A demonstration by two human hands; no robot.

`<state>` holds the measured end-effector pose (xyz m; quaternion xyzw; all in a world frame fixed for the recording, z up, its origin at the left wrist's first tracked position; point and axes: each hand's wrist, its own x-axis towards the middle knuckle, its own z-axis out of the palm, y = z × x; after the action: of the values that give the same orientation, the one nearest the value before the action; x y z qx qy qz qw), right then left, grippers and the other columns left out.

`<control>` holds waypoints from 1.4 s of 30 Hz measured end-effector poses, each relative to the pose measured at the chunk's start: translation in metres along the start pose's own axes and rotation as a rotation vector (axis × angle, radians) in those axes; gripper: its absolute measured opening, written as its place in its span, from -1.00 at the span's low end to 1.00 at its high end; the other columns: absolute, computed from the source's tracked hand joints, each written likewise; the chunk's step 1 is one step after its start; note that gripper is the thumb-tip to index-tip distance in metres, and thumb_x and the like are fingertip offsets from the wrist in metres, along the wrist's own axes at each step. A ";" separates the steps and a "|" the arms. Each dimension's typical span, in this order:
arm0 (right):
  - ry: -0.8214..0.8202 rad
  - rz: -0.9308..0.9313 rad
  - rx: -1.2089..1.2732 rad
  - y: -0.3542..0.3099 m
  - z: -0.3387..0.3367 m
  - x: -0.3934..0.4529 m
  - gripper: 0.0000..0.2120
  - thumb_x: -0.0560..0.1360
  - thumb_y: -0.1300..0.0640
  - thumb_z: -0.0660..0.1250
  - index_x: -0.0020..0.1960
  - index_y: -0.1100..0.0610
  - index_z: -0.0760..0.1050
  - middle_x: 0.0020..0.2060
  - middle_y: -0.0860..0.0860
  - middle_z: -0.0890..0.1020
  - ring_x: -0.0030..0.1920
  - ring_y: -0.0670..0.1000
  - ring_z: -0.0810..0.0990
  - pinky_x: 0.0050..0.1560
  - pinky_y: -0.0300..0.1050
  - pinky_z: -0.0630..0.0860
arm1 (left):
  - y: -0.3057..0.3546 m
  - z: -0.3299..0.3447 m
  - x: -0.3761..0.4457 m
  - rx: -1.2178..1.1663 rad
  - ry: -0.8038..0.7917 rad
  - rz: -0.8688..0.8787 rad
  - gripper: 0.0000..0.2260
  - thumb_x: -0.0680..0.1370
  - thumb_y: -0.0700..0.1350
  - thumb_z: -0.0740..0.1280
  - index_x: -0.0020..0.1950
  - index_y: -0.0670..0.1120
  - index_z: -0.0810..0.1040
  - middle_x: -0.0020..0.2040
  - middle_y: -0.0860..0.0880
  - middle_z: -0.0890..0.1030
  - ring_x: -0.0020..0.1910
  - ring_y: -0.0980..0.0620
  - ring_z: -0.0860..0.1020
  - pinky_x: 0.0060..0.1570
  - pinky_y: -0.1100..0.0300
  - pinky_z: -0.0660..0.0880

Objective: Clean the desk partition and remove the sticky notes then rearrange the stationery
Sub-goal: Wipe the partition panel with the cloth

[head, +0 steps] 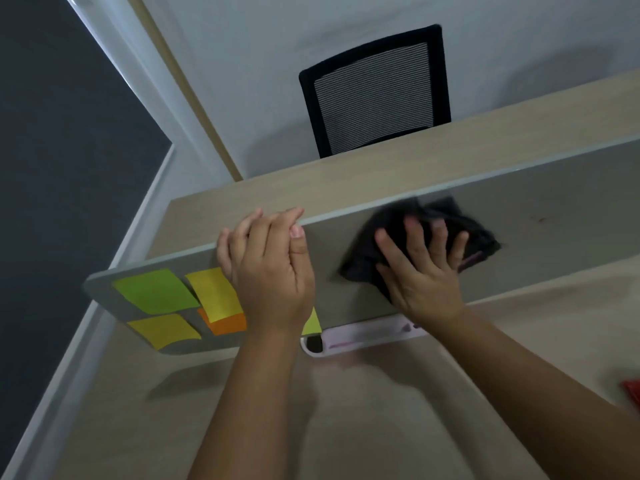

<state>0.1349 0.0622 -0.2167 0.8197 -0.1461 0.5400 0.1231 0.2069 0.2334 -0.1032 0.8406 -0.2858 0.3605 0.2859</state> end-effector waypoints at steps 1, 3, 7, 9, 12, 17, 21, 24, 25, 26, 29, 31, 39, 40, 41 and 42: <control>0.004 0.044 0.026 -0.012 0.000 0.012 -0.35 0.53 -0.10 0.24 0.54 -0.13 0.03 0.57 -0.06 -0.12 0.56 0.06 -0.22 0.48 0.11 -0.29 | 0.003 0.001 0.000 -0.002 0.000 0.003 -0.70 0.61 -0.03 0.10 0.12 0.03 0.61 0.05 0.03 0.64 0.25 -0.05 0.47 0.37 -0.03 0.12; -0.053 -0.070 0.018 -0.025 0.005 0.004 -0.29 0.47 -0.05 0.29 0.53 -0.15 0.04 0.57 -0.09 -0.06 0.56 0.04 -0.15 0.49 0.10 -0.24 | 0.012 0.004 0.000 -0.015 0.004 0.004 -0.72 0.61 -0.05 0.11 0.11 0.01 0.62 0.04 0.01 0.64 0.24 -0.06 0.48 0.39 -0.02 0.12; -0.333 -0.503 -0.081 0.036 -0.005 -0.065 -0.11 0.28 0.09 0.41 0.51 -0.18 0.10 0.45 -0.18 0.25 0.47 -0.06 0.08 0.42 -0.05 -0.03 | 0.027 0.007 -0.003 -0.045 -0.028 -0.014 -0.72 0.61 -0.06 0.11 0.10 -0.01 0.62 0.05 -0.01 0.64 0.25 -0.09 0.50 0.42 -0.02 0.09; -0.239 -0.496 -0.136 0.069 -0.012 -0.045 -0.17 0.33 0.09 0.34 0.52 -0.15 0.08 0.45 -0.11 0.22 0.47 -0.02 0.09 0.45 0.01 -0.06 | 0.032 0.007 -0.003 -0.029 -0.036 -0.005 -0.70 0.62 -0.05 0.10 0.11 -0.02 0.62 0.04 -0.02 0.64 0.22 -0.11 0.51 0.41 -0.03 0.12; -0.046 -0.248 -0.025 0.073 -0.016 0.018 -0.36 0.47 0.10 0.24 0.51 -0.11 0.14 0.56 -0.06 0.03 0.56 0.03 -0.10 0.49 0.10 -0.24 | 0.042 0.010 -0.003 -0.029 -0.018 -0.021 -0.72 0.62 -0.06 0.12 0.08 -0.02 0.63 -0.01 -0.02 0.64 0.10 -0.11 0.54 0.38 -0.11 0.20; -0.313 -0.601 -0.074 0.093 -0.013 -0.042 -0.24 0.41 0.09 0.26 0.54 -0.09 0.05 0.52 -0.18 0.17 0.54 -0.05 0.03 0.48 -0.05 -0.17 | 0.070 0.014 0.001 -0.031 -0.022 -0.074 -0.72 0.62 -0.06 0.13 -0.01 -0.02 0.64 -0.11 -0.01 0.64 -0.06 -0.11 0.53 0.37 -0.09 0.23; -0.255 -0.688 -0.126 0.132 -0.020 -0.024 -0.31 0.45 0.18 0.12 0.55 -0.05 0.02 0.47 -0.15 0.29 0.49 -0.03 0.11 0.49 -0.01 -0.23 | 0.077 0.019 0.000 -0.009 -0.025 -0.071 -0.72 0.62 -0.07 0.13 -0.03 -0.04 0.64 -0.13 -0.04 0.63 -0.09 -0.15 0.53 0.33 -0.08 0.26; -0.140 -0.409 -0.066 0.127 -0.029 0.027 -0.36 0.48 0.20 0.14 0.52 -0.12 0.13 0.55 -0.12 0.09 0.56 -0.03 -0.05 0.49 0.06 -0.25 | 0.086 0.022 0.000 0.003 -0.024 -0.138 -0.72 0.62 -0.07 0.13 -0.02 -0.04 0.64 -0.13 -0.06 0.62 -0.07 -0.17 0.51 0.34 -0.06 0.23; -0.142 -0.411 -0.065 0.129 -0.031 0.026 -0.36 0.48 0.20 0.15 0.52 -0.13 0.14 0.56 -0.13 0.04 0.56 -0.03 -0.07 0.49 0.05 -0.24 | 0.091 0.025 0.001 0.007 -0.026 -0.150 -0.72 0.61 -0.07 0.13 -0.03 -0.04 0.64 -0.13 -0.06 0.61 -0.08 -0.18 0.51 0.34 -0.06 0.22; -0.210 -0.472 -0.085 0.133 -0.031 0.012 -0.34 0.47 0.18 0.18 0.52 -0.13 0.13 0.56 -0.15 0.03 0.56 -0.04 -0.06 0.49 0.03 -0.22 | 0.096 0.026 -0.001 0.008 -0.030 -0.145 -0.72 0.61 -0.07 0.13 -0.03 -0.04 0.63 -0.14 -0.07 0.61 -0.09 -0.19 0.51 0.33 -0.07 0.23; -0.478 -0.845 -0.099 0.169 -0.032 -0.041 -0.38 0.47 0.17 0.14 0.51 -0.08 0.16 0.47 -0.19 0.30 0.54 -0.08 -0.01 0.51 -0.07 -0.29 | 0.114 0.034 0.002 -0.004 -0.050 -0.044 -0.72 0.60 -0.07 0.13 -0.04 -0.07 0.63 -0.15 -0.08 0.62 -0.14 -0.19 0.50 0.28 -0.11 0.30; -0.451 -0.940 -0.076 0.190 -0.033 -0.031 -0.44 0.52 0.22 -0.04 0.50 -0.03 0.20 0.41 -0.16 0.41 0.55 -0.09 -0.06 0.51 -0.08 -0.31 | 0.122 0.038 0.003 -0.002 -0.084 0.014 -0.72 0.60 -0.07 0.13 -0.04 -0.09 0.63 -0.16 -0.08 0.62 -0.16 -0.18 0.51 0.26 -0.08 0.31; -0.326 -0.753 -0.147 0.228 -0.042 -0.011 -0.33 0.45 0.21 0.05 0.55 -0.05 0.07 0.56 -0.10 0.00 0.56 -0.05 -0.03 0.51 -0.01 -0.22 | 0.154 0.050 0.003 -0.021 -0.108 0.078 -0.75 0.59 -0.07 0.14 -0.02 -0.08 0.61 -0.14 -0.05 0.63 -0.14 -0.15 0.53 0.23 -0.02 0.31; -0.398 -0.866 -0.142 0.237 -0.041 -0.029 -0.32 0.45 0.23 0.04 0.56 -0.01 0.02 0.57 -0.09 -0.03 0.55 -0.06 -0.04 0.52 -0.02 -0.24 | 0.158 0.050 0.003 -0.027 -0.111 0.083 -0.75 0.59 -0.07 0.15 -0.02 -0.08 0.61 -0.13 -0.05 0.64 -0.14 -0.14 0.53 0.24 -0.03 0.32; -0.440 -0.961 -0.125 0.244 -0.040 -0.040 -0.31 0.46 0.25 0.03 0.57 0.02 -0.04 0.57 -0.08 -0.07 0.56 -0.07 -0.08 0.52 -0.01 -0.26 | 0.160 0.051 0.003 -0.032 -0.109 0.087 -0.75 0.58 -0.07 0.15 -0.01 -0.08 0.62 -0.13 -0.05 0.64 -0.14 -0.13 0.54 0.25 -0.04 0.32; -0.441 -1.009 -0.107 0.250 -0.041 -0.041 -0.31 0.47 0.26 0.01 0.57 0.04 -0.09 0.57 -0.07 -0.10 0.56 -0.07 -0.13 0.51 -0.01 -0.27 | 0.162 0.052 0.002 -0.035 -0.101 0.090 -0.75 0.58 -0.08 0.16 -0.01 -0.08 0.62 -0.13 -0.04 0.64 -0.14 -0.12 0.54 0.27 -0.04 0.31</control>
<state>-0.0081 -0.1502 -0.2272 0.8742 0.2154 0.2215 0.3747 0.1202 0.0878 -0.0871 0.8389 -0.3438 0.3251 0.2690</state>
